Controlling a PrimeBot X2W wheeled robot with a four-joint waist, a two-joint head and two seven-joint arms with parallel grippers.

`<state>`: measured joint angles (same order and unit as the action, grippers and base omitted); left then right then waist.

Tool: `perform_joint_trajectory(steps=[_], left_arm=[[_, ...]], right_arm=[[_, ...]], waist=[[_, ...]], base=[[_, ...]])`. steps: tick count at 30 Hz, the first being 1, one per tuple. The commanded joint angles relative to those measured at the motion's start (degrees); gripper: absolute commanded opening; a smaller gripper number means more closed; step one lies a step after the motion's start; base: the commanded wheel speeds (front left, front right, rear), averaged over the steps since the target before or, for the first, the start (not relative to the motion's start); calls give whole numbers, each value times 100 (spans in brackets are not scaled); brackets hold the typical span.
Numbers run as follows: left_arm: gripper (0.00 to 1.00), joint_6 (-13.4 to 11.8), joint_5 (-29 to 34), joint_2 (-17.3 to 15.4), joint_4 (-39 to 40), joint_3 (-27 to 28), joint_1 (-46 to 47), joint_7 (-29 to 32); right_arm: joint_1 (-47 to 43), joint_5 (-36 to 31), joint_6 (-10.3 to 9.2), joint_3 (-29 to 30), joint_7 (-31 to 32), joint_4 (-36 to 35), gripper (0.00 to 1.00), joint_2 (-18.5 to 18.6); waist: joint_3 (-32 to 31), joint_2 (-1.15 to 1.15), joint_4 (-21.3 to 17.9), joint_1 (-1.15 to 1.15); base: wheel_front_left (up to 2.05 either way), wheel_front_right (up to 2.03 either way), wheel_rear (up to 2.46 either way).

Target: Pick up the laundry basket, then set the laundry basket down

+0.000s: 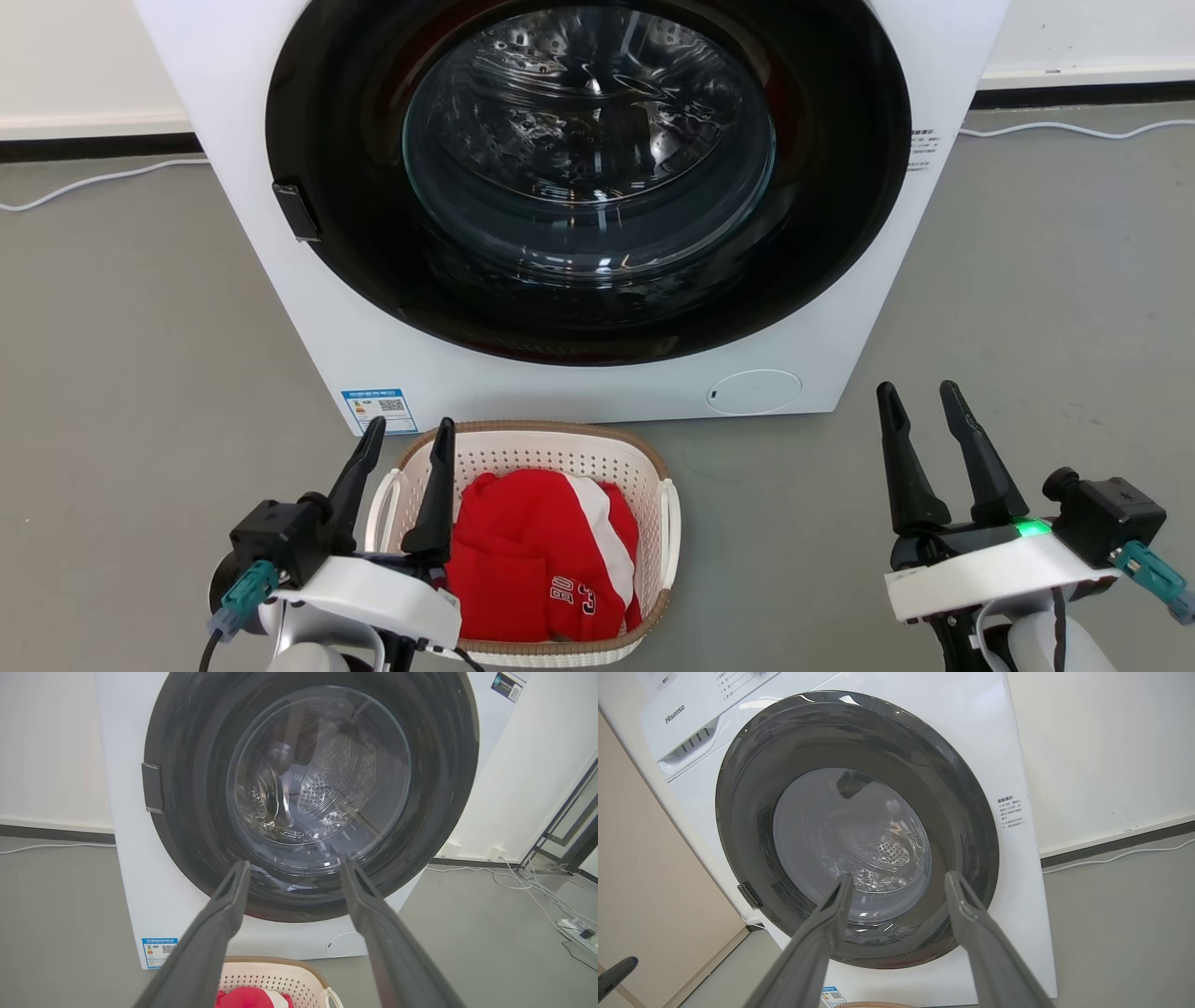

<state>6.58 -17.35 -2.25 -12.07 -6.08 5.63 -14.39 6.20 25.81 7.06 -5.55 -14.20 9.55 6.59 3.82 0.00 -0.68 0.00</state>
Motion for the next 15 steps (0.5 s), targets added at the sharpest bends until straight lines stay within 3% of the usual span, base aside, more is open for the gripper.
perform_joint_trajectory(steps=[1,15], left_arm=[[100,-21,68,-63,187,138,326,-61],[100,-43,45,-63,169,129,319,-61]], right_arm=[[222,-73,43,-118,-80,-186,100,42],[216,-123,43,-41,-80,-123,100,18]], waist=[[3,0,-1,0],[22,0,-5,0]], base=[[0,0,0],[0,0,0]])
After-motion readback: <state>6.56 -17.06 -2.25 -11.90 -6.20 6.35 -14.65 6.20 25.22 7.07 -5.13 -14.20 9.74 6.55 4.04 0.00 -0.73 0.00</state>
